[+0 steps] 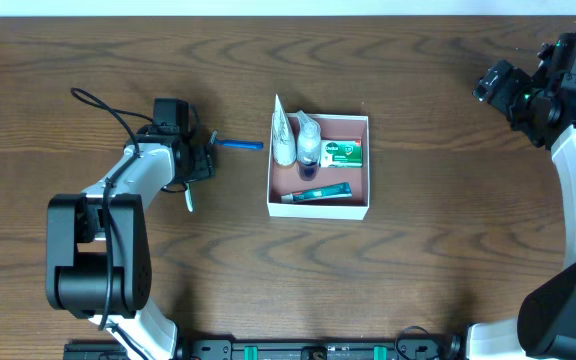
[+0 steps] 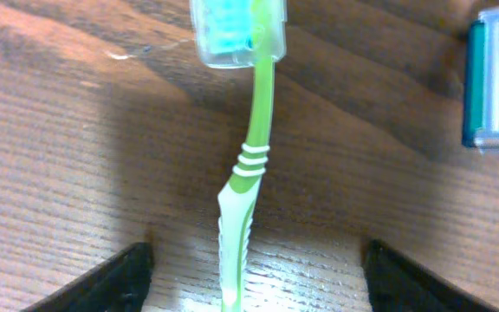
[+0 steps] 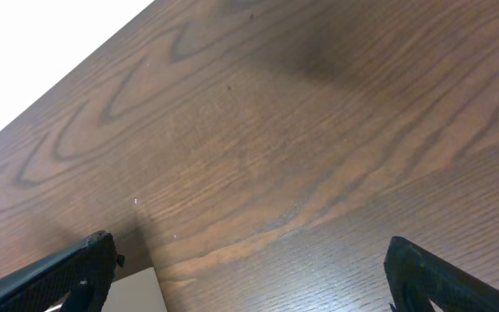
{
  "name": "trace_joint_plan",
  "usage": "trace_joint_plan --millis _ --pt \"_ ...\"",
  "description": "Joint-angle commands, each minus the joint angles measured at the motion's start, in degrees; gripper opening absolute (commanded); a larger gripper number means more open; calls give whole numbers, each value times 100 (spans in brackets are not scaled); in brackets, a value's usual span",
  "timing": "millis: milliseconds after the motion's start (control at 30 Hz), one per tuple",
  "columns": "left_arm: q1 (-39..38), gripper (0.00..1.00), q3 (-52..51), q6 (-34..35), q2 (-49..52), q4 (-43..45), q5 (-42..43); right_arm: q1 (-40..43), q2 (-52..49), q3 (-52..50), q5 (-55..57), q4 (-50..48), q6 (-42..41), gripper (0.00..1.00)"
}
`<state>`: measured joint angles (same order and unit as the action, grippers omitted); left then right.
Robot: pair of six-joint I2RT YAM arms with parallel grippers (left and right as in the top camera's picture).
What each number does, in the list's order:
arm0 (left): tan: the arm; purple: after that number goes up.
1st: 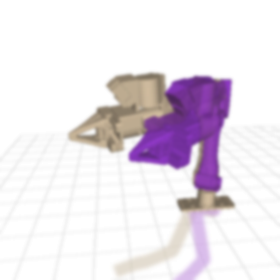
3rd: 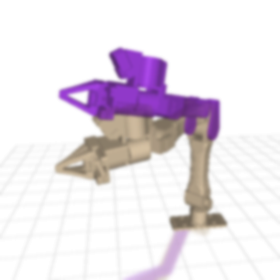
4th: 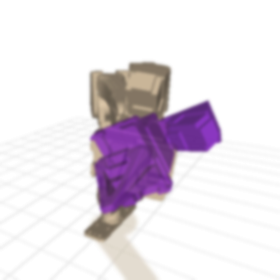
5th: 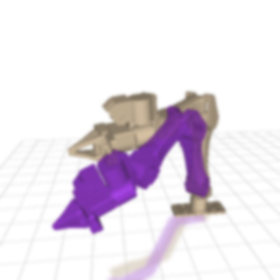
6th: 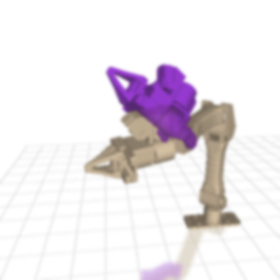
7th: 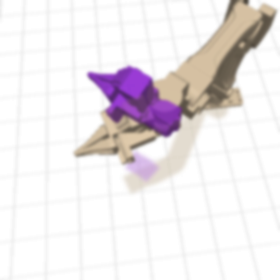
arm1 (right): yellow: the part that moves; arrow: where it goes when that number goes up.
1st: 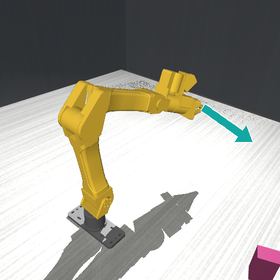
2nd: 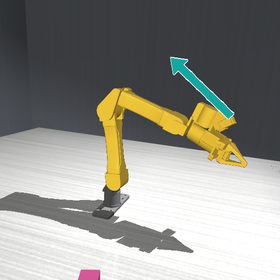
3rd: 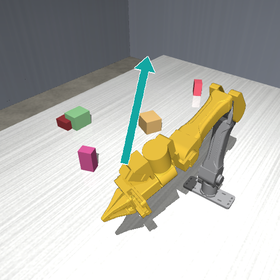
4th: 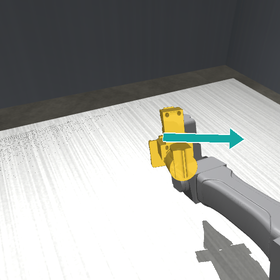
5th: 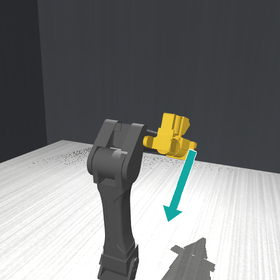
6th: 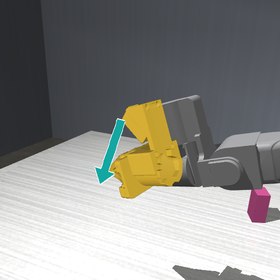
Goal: Pack container
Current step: 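Move the left gripper to the green toothbrush and grasp it, then carry the toothbrush into the box and release it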
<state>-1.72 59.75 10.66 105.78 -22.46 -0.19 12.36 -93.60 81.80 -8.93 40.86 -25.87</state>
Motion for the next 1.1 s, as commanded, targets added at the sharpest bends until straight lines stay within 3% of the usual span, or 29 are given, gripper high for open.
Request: trace_joint_plan --millis 0,67,200,367,733,900,1067 --pt "15 56 26 -74 173 -13 -92 35 79 85 37 -9 66 99" --pt "15 43 26 -74 173 -15 -90 35 79 85 37 -9 68 99" --pt "15 37 26 -74 173 -37 -90 35 79 85 37 -9 66 99" --pt "15 6 26 -74 173 33 -90 35 79 85 37 -9 66 99" --pt "15 6 197 -76 -17 -90 11 35 79 85 37 -9 66 99" --pt "13 6 544 -133 -597 -369 219 35 79 85 37 -11 66 99" --pt "-4 6 737 -688 -1519 -444 1027 35 79 85 37 -9 66 99"
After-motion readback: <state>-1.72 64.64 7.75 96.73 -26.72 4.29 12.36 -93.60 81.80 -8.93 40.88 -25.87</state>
